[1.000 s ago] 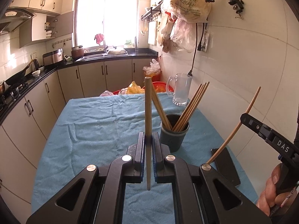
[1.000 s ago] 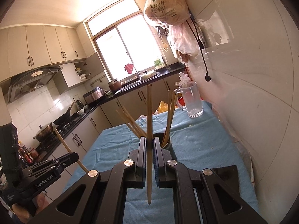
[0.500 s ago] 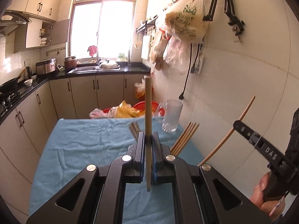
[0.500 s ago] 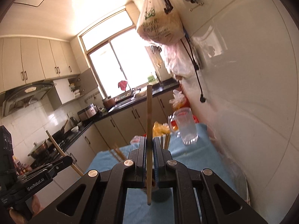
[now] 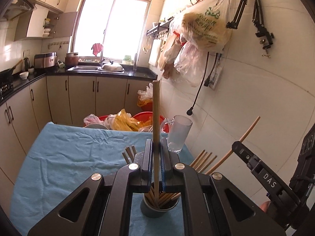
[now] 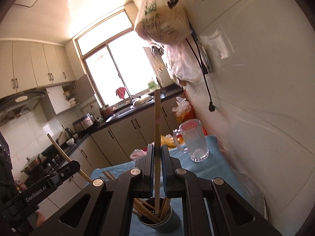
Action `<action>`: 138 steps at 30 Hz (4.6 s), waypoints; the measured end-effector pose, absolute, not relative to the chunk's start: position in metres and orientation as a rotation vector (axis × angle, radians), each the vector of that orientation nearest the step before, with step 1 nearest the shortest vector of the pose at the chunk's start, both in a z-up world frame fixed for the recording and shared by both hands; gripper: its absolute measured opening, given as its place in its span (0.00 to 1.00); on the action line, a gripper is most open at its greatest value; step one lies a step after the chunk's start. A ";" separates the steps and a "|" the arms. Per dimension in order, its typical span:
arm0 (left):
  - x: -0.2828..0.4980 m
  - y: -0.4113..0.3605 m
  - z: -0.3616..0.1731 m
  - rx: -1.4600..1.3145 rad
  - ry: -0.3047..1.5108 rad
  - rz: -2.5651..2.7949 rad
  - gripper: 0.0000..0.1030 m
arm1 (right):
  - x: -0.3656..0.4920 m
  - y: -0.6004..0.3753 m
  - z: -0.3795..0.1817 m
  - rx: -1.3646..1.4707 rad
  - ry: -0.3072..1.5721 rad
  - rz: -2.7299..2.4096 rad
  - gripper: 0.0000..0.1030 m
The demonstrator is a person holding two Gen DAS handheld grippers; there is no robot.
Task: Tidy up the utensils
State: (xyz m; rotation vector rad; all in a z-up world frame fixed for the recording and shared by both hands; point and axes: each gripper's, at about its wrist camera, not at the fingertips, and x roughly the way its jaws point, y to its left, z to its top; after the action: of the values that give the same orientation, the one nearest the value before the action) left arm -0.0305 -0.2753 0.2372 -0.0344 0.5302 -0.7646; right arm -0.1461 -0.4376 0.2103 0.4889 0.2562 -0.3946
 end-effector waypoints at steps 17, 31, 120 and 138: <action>-0.022 -0.266 0.202 -0.033 0.607 -0.777 0.19 | -0.129 -0.443 0.176 0.510 0.362 -0.370 0.16; -0.061 -0.196 0.206 -0.038 0.490 -0.639 0.77 | -0.189 -0.415 0.192 0.446 0.297 -0.454 0.62; -0.134 -0.070 0.066 0.164 0.693 -0.418 0.91 | -0.222 -0.257 0.074 0.101 0.703 -0.644 0.98; -0.133 -0.071 0.063 0.166 0.694 -0.417 0.91 | -0.221 -0.255 0.070 0.105 0.718 -0.643 0.98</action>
State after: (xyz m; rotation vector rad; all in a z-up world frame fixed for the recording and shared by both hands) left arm -0.1328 -0.0713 0.0628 0.1663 0.6942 -0.4170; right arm -0.2207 -0.2553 0.0698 0.1048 0.7184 -0.6426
